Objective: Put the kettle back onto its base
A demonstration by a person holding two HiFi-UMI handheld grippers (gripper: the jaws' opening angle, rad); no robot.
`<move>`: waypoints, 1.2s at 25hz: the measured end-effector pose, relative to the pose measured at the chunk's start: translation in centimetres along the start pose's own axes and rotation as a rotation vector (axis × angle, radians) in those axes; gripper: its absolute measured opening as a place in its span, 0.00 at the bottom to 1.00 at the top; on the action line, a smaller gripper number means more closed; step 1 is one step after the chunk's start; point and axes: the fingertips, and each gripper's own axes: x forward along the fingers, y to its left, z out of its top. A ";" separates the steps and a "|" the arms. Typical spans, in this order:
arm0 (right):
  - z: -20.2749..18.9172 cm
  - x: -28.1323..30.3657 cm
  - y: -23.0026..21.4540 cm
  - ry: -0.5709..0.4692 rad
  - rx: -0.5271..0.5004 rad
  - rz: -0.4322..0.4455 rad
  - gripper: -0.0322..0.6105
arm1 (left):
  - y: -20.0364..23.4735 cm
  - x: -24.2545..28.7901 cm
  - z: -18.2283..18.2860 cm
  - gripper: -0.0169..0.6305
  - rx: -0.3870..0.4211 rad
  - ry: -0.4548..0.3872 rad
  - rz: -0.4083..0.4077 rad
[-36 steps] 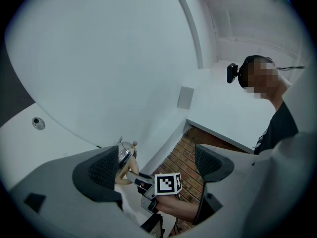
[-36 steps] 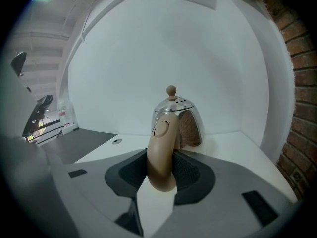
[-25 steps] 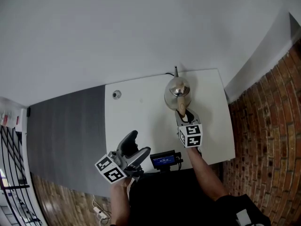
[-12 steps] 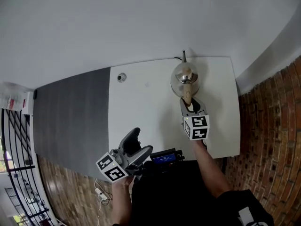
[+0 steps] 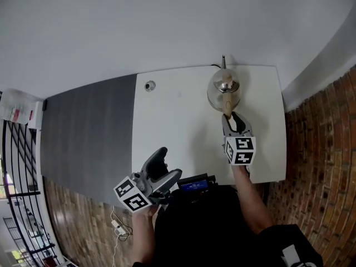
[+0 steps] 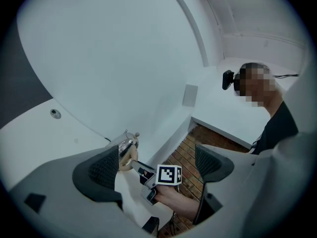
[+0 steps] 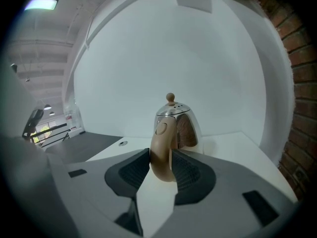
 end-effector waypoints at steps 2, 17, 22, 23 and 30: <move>-0.3 -1.4 0.0 -0.003 0.014 -0.024 0.27 | -0.2 -0.6 0.2 0.78 0.001 -0.001 -0.024; -4.7 -19.8 12.6 -0.088 0.150 -0.007 0.23 | -1.8 -12.3 -1.2 0.78 -0.125 -0.023 -0.377; -7.5 -26.0 15.7 -0.056 0.141 -0.044 0.17 | -4.2 -14.0 -3.5 0.78 -0.196 -0.015 -0.499; -7.8 -27.2 15.8 -0.057 0.149 -0.057 0.16 | -5.0 -14.3 -3.8 0.77 -0.200 -0.013 -0.522; -5.0 -31.9 15.3 -0.220 0.239 -0.033 0.14 | -8.4 -15.9 -3.6 0.51 -0.157 -0.043 -0.622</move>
